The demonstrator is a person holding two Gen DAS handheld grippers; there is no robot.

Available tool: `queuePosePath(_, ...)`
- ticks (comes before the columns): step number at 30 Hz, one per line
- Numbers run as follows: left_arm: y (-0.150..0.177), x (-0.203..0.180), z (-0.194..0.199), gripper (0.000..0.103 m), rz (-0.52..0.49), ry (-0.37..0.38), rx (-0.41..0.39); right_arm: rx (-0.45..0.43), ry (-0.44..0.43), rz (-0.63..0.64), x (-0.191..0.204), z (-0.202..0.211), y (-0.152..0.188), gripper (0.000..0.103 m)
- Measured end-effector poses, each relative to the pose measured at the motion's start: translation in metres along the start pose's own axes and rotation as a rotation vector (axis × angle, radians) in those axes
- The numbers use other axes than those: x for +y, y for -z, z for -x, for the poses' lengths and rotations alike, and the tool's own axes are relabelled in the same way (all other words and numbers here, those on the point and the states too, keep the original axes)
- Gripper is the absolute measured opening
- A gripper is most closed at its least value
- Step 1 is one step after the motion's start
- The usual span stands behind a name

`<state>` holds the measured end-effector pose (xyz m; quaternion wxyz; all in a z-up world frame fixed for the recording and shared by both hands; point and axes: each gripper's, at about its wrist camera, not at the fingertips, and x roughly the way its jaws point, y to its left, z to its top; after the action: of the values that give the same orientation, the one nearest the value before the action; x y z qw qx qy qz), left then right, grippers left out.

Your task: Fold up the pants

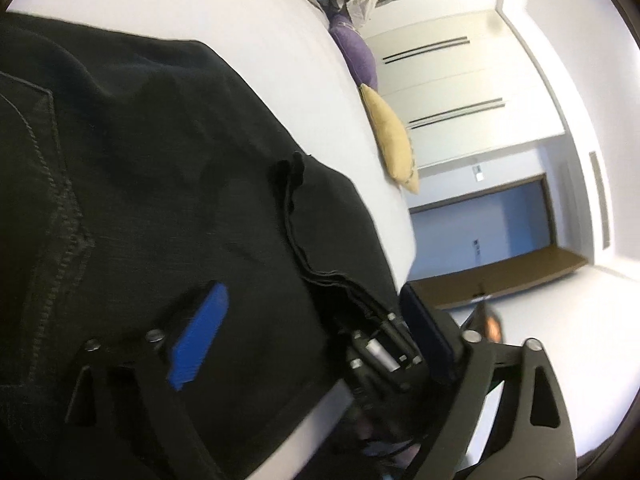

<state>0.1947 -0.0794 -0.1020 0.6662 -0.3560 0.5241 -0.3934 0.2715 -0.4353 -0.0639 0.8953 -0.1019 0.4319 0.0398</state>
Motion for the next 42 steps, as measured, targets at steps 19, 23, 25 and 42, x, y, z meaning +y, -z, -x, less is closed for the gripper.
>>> queuePosePath(19,-0.042,-0.038,-0.036,0.089,0.119,0.014,0.077,-0.176,0.105,0.046,0.036,0.048,-0.017,0.008)
queuePosePath(23,-0.047,-0.038,-0.040,0.026,0.093,-0.028,0.141,-0.173,0.100,0.098,0.051,0.051,-0.016,0.009)
queuePosePath(25,-0.051,-0.037,-0.040,0.020,0.075,-0.048,0.155,-0.171,0.098,0.135,0.061,0.052,-0.020,0.009)
queuePosePath(42,-0.064,-0.013,0.028,0.006,-0.056,-0.194,0.137,-0.125,-0.015,0.310,0.141,0.031,-0.034,0.010)
